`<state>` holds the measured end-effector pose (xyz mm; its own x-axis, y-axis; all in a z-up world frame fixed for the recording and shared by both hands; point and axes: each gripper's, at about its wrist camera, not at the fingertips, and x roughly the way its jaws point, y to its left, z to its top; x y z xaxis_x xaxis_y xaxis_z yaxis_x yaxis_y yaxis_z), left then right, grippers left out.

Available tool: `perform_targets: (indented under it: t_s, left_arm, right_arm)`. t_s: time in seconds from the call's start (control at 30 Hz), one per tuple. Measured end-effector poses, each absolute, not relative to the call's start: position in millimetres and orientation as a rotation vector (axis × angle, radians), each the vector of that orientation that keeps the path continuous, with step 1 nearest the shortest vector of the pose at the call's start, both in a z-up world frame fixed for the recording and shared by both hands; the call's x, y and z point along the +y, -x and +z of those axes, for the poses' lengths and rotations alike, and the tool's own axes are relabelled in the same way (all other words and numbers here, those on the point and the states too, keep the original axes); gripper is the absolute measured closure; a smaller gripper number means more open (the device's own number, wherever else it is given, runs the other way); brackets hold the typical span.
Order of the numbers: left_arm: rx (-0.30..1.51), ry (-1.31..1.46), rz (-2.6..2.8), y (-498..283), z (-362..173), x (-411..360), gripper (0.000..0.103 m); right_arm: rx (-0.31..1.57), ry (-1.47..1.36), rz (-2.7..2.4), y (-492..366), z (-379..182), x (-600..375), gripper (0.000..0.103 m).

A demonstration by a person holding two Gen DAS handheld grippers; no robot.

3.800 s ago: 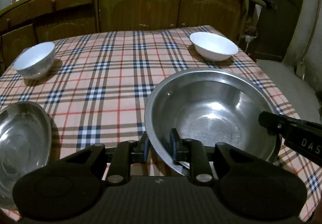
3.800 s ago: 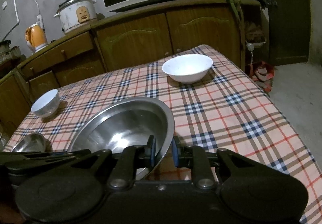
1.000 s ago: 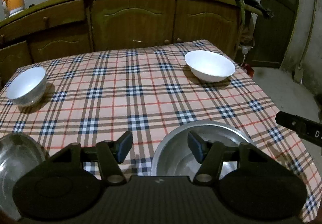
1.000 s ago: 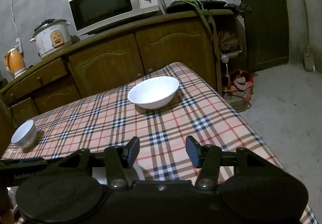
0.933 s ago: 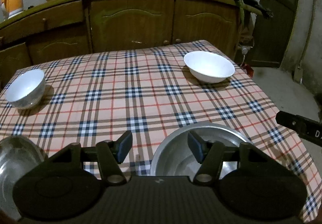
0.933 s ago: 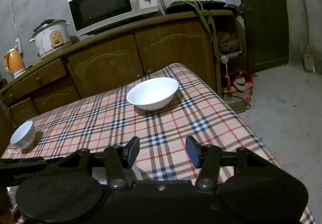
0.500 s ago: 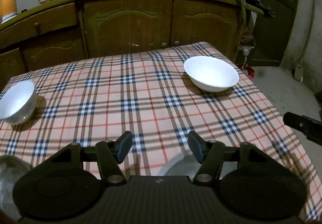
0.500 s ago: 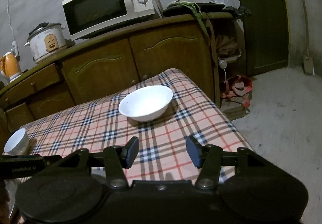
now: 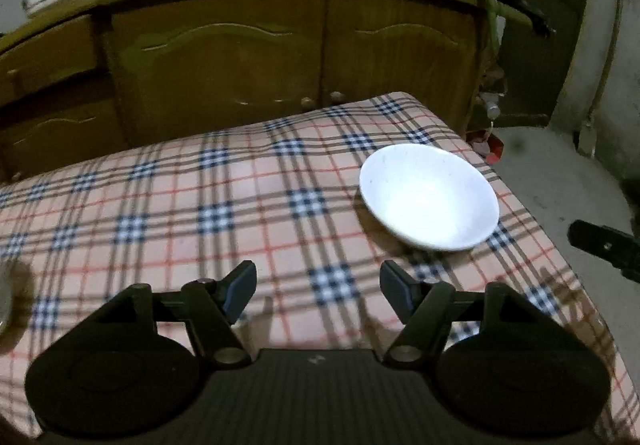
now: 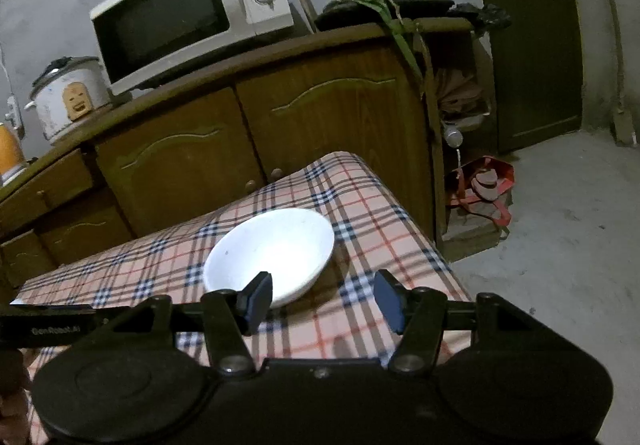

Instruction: Organize plates and bowls

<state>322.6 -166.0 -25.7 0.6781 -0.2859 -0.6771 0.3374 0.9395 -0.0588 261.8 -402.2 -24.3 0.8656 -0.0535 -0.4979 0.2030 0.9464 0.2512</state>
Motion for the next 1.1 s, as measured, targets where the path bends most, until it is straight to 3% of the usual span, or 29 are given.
perform_targets:
  t_s: [0.37,0.53,0.63,0.7,0.73,1.1]
  left_arm:
    - [0.802,-0.053,-0.383,-385,-60,-208,0.034]
    - [0.833,-0.048,-0.401,-401,-71,-221,0.047]
    - [0.842,-0.042,-0.414,-409,-75,-227,0.062]
    - [0.858,-0.037,-0.440,-413,-77,-230,0.078]
    - [0.862,-0.029,-0.460,-413,-78,-231,0.081]
    - [0.844,-0.021,-0.484,-387,-63,-219,0.083]
  right_arm:
    - [0.624,-0.395,-0.155,-346,-66,-423,0.034]
    - [0.653,-0.425,-0.137,-364,-83,-425,0.035]
    - [0.670,-0.453,-0.125,-373,-91,-428,0.049]
    - [0.666,-0.485,-0.097,-376,-92,-428,0.067]
    - [0.660,-0.483,-0.078,-376,-91,-426,0.084]
    - [0.638,-0.424,-0.075,-352,-71,-408,0.083]
